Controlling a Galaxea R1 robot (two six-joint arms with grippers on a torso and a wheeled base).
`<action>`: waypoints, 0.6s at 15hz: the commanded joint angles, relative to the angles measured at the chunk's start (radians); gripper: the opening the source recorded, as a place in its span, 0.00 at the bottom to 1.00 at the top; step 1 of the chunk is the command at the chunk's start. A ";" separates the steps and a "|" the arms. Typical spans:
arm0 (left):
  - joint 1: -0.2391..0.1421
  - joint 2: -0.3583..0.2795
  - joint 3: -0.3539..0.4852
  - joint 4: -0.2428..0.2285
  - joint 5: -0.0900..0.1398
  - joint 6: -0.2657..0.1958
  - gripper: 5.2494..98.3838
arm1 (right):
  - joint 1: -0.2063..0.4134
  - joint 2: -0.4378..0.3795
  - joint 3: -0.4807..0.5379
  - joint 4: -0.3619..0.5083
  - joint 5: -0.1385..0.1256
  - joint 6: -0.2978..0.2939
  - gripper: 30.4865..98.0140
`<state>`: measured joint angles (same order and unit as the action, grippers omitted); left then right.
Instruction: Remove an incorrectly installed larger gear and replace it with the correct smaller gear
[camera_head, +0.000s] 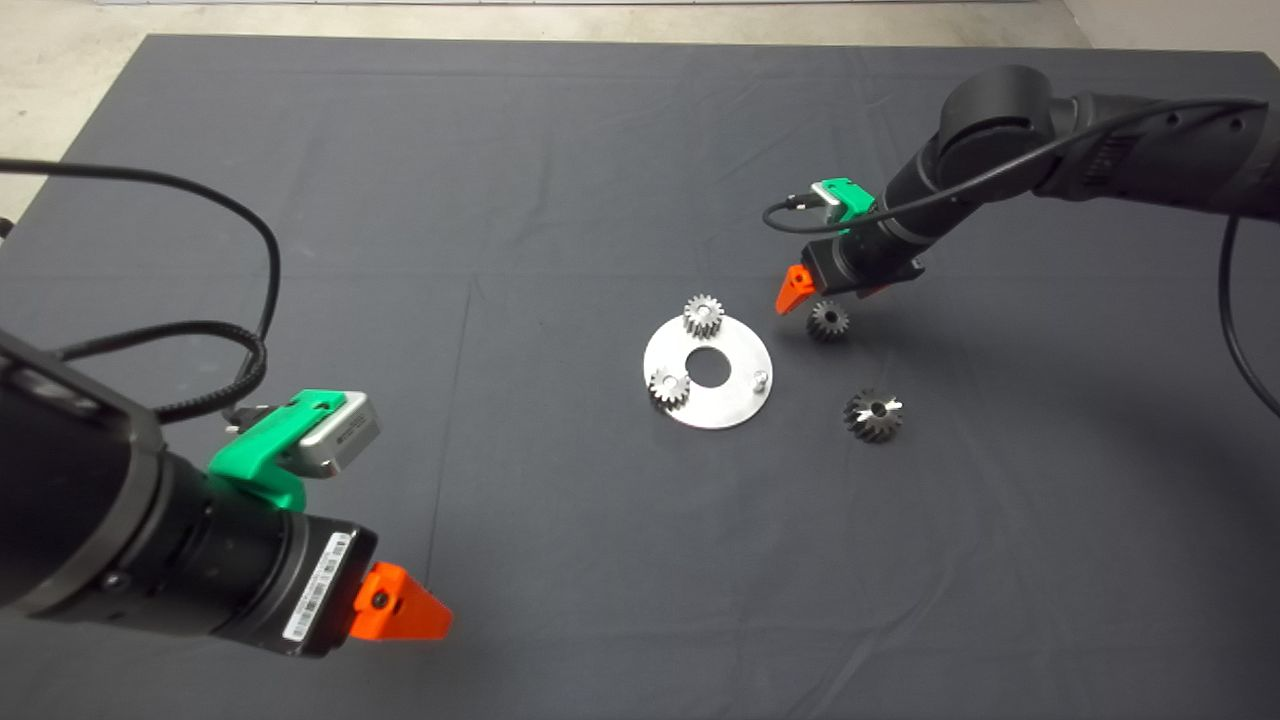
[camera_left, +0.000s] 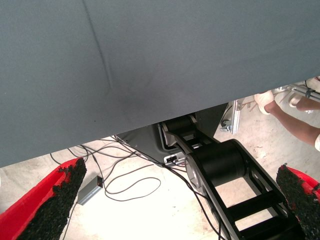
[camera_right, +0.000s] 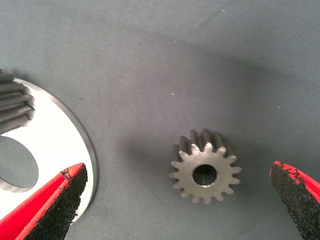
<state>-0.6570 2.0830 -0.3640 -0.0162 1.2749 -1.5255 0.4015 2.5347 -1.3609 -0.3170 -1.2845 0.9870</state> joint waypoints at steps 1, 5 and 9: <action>-0.007 -0.002 0.013 -0.016 0.000 -0.004 1.00 | 0.019 -0.007 0.000 -0.008 -0.010 -0.007 0.98; -0.006 -0.009 0.013 -0.016 0.000 -0.004 1.00 | 0.020 -0.013 0.002 -0.015 -0.029 -0.007 0.98; -0.007 -0.016 0.013 -0.017 0.000 -0.004 1.00 | 0.010 -0.013 0.008 -0.022 -0.064 -0.005 0.98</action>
<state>-0.6570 2.0691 -0.3640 -0.0162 1.2749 -1.5260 0.4011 2.5236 -1.3604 -0.3240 -1.3353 0.9843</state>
